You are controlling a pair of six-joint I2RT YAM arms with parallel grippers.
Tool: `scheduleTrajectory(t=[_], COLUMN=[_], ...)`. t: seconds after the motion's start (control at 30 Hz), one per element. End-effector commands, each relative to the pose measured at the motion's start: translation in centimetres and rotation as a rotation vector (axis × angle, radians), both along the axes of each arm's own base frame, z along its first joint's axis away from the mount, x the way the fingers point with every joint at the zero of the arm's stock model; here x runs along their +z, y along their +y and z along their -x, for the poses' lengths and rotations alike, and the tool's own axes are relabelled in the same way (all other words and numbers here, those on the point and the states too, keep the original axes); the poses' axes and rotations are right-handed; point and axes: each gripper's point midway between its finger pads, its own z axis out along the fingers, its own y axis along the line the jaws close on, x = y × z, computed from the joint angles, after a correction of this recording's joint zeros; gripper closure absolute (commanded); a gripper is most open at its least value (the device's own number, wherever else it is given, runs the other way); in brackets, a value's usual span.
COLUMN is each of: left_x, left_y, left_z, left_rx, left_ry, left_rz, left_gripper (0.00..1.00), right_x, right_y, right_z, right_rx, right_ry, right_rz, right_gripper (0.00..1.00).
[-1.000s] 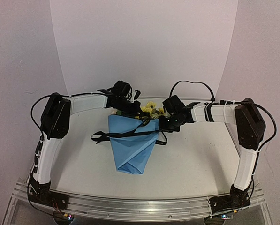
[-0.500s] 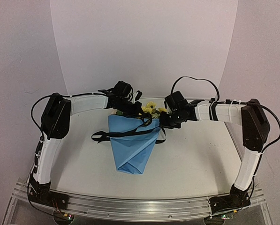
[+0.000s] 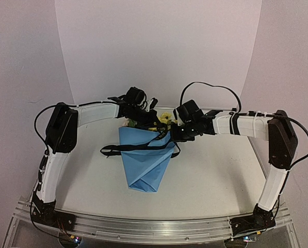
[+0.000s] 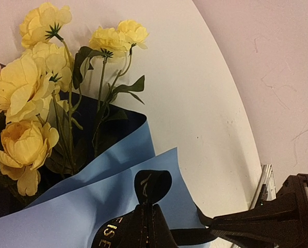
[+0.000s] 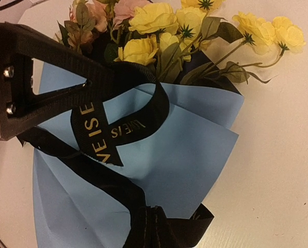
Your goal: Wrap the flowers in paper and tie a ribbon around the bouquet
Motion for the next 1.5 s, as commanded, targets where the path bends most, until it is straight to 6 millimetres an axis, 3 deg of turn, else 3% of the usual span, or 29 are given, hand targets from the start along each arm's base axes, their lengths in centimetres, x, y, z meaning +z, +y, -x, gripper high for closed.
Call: scheduleTrajectory(t=[0.0,0.43,0.77,0.97,1.17,1.27,1.47], left_x=[0.4,-2.7,-2.6,-2.0,-2.1,-2.5,-2.7], left_y=[-1.6,-3.2,-3.0,-3.3,-3.3,-2.9,-2.3], left_z=[0.3,1.9,2.9,3.7,4.1,3.9,3.6], left_rx=[-0.030,-0.054,-0.080,-0.114,-0.134,-0.121,-0.107], left_ry=[0.006,0.068,0.075,0.112,0.146,0.157,0.162], left_rz=[0.045,0.042,0.043,0.080,0.097,0.090,0.090], left_gripper=[1.00,1.00,0.99,0.97,0.95,0.96,0.96], right_x=[4.7,5.6,3.7,3.2,2.6,3.5,4.3], right_y=[0.7,1.6,2.1,1.8,1.3,0.4,-2.1], right_z=[-1.4,-1.7,-3.2,-3.7,-3.5,-2.9,-0.3], right_rx=[-0.008,0.002,-0.038,-0.060,-0.062,-0.069,-0.076], right_ry=[-0.118,-0.150,-0.133,-0.131,-0.112,-0.122,-0.096], right_rz=[-0.065,-0.129,-0.100,-0.067,-0.024,-0.018,0.010], right_gripper=[1.00,1.00,1.00,0.86,0.83,0.80,0.52])
